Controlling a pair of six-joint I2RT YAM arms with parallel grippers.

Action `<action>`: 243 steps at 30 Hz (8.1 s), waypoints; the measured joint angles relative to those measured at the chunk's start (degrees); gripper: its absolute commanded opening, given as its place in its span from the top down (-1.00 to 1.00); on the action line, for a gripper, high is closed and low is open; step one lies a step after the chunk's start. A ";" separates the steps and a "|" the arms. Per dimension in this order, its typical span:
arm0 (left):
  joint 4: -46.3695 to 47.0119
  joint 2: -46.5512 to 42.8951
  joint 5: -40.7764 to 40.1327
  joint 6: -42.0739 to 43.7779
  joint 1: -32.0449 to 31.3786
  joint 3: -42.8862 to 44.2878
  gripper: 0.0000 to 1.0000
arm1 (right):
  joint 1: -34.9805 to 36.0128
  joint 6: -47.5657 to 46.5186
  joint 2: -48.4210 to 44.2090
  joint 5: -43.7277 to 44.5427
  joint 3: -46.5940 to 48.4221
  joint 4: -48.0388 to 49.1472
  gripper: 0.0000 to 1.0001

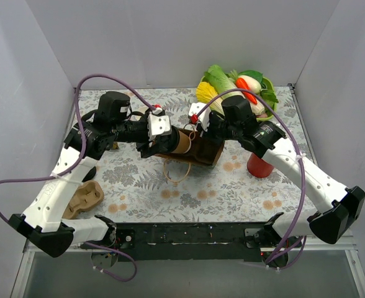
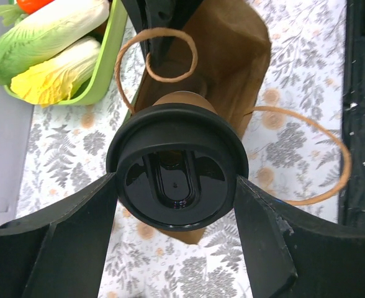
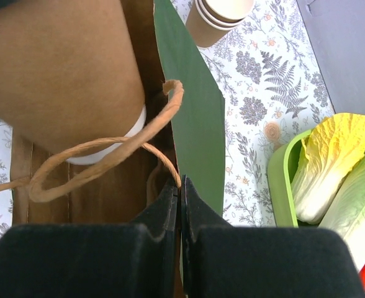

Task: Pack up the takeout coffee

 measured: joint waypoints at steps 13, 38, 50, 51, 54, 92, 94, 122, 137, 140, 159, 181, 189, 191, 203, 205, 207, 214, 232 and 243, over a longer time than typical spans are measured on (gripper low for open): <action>4.61 -0.37 -5.66 14.67 -2.84 -6.67 1.00 | -0.61 2.25 1.07 -5.25 1.92 -1.64 0.97; 7.08 3.67 -18.62 20.65 -15.37 -11.54 1.00 | -1.90 7.54 1.88 -7.72 2.60 -1.92 0.97; 12.26 4.22 -31.87 21.92 -20.41 -20.11 1.00 | -1.88 12.48 -0.52 -6.95 1.60 -1.81 0.97; 12.44 4.22 -32.59 21.92 -20.68 -20.35 1.00 | -1.88 12.87 -0.61 -6.88 1.51 -1.75 0.97; 13.27 4.17 -34.23 21.84 -21.24 -20.41 1.00 | -1.51 13.35 -1.51 -5.95 0.35 -1.25 0.97; 20.72 4.07 -42.93 20.59 -21.68 -30.05 1.00 | 6.91 14.64 -4.13 2.34 -4.72 4.72 0.97; 20.74 4.17 -43.34 20.55 -21.68 -30.05 1.00 | 6.91 14.67 -4.13 2.27 -4.72 4.72 0.97; 24.57 7.56 -40.04 20.35 -17.88 -30.47 1.00 | 5.11 15.41 -3.85 -4.02 -4.72 4.42 0.97; 28.83 8.24 -38.82 19.30 -16.48 -31.56 1.00 | 1.33 17.51 -1.90 -9.03 -3.80 4.44 0.97; 29.57 8.48 -38.88 19.08 -16.22 -31.56 1.00 | 0.46 17.59 -1.33 -10.43 -3.41 4.39 0.97; 38.16 12.96 -40.06 18.25 -15.43 -31.93 1.00 | -5.49 20.81 2.49 -16.63 -0.72 2.60 0.97; 42.58 17.35 -37.70 18.32 -12.50 -29.79 1.00 | -9.64 23.91 4.76 -18.82 0.98 2.40 0.97; 43.01 17.62 -37.00 17.79 -12.28 -29.53 1.00 | -12.13 27.67 6.05 -22.05 1.42 2.40 0.97; 42.99 18.43 -37.05 17.09 -12.26 -28.70 1.00 | -12.94 28.50 6.47 -22.75 1.53 2.54 0.97; 47.65 23.93 -37.81 14.69 -12.33 -25.57 1.00 | -15.80 31.06 7.19 -22.34 1.53 3.23 0.97; 48.74 24.83 -38.05 14.40 -12.37 -25.16 1.00 | -16.20 31.15 7.30 -22.10 1.53 3.28 0.97; 49.42 25.79 -38.38 13.97 -12.44 -24.48 1.00 | -16.63 31.21 7.45 -21.92 1.53 3.48 0.97; 48.96 27.06 -40.00 10.69 -12.68 -22.64 1.00 | -17.44 31.74 7.89 -21.99 1.53 4.83 0.97; 44.87 27.28 -40.79 4.35 -12.74 -19.85 1.00 | -18.43 35.32 8.35 -22.95 1.53 6.82 0.97; 48.81 32.17 -42.95 1.62 -13.20 -17.00 1.00 | -21.66 37.94 10.10 -23.71 1.53 8.68 0.97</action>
